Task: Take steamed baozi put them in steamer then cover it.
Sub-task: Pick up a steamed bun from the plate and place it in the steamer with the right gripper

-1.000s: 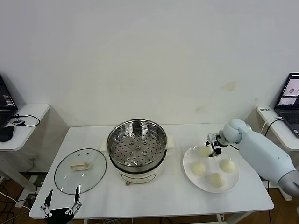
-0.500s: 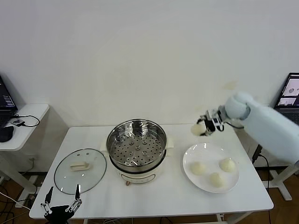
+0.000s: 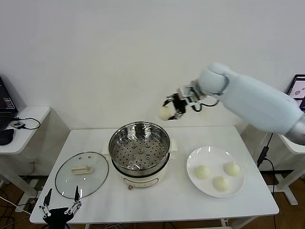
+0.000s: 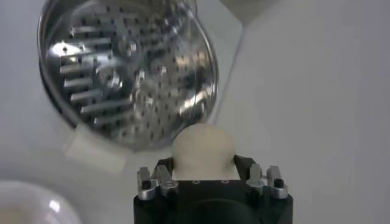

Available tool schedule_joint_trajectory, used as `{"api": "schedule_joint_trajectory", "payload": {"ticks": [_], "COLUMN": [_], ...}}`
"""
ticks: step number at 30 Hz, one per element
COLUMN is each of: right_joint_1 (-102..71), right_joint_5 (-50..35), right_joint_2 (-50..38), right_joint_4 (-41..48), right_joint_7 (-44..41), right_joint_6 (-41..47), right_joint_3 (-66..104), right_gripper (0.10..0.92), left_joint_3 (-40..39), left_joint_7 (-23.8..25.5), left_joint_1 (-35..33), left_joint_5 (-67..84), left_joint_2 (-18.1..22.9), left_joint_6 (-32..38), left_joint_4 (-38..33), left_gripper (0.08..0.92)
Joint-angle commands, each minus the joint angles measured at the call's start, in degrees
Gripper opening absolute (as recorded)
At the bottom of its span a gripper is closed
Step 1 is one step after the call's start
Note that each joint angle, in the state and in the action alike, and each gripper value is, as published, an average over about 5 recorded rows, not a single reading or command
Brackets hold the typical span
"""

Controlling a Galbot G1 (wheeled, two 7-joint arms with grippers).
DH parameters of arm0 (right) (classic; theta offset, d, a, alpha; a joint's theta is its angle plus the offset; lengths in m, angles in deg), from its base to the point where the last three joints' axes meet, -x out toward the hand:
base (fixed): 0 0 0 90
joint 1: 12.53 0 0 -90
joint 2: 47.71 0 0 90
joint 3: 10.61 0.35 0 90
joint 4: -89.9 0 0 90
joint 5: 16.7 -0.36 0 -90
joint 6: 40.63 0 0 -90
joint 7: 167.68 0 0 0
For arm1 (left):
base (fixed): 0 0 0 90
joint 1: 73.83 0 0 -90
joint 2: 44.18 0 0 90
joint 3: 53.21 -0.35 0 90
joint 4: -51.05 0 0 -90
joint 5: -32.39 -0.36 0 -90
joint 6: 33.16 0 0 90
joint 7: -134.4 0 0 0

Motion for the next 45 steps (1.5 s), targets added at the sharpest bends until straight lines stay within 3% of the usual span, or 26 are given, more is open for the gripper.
{"api": "schedule_joint_trajectory", "payload": {"ticks": [1,14,30,45], "right_joint_1": [2.4,-1.1,-4.9,-7.2], "right_joint_5": [3.4,23.6,31.6,35.8], "right_joint_2": [11.8,18.1,21.6,21.8], "right_joint_4": [2.5,11.2,20.0,22.7], "right_joint_7": [3.1,7.9,11.1,13.1], "right_joint_6": [-10.9,-26.9,-33.1,-35.3], "right_joint_3": [-12.1,-14.6,-12.8,-9.7], "right_gripper": [0.636,0.645,0.645,0.681], "left_joint_3": [0.1,0.0,0.2,0.0], "left_joint_7": [0.1,0.0,-0.1,-0.2], "left_joint_1": [0.6,1.0,1.2,1.3], "left_joint_5": [0.2,0.4,0.8,0.6], "left_joint_2": [0.0,0.6,0.4,0.7], "left_joint_6": [0.0,0.3,0.7,0.7], "left_joint_4": [0.7,1.2,1.4,1.1], "left_gripper": [0.823,0.823,0.823,0.823]}}
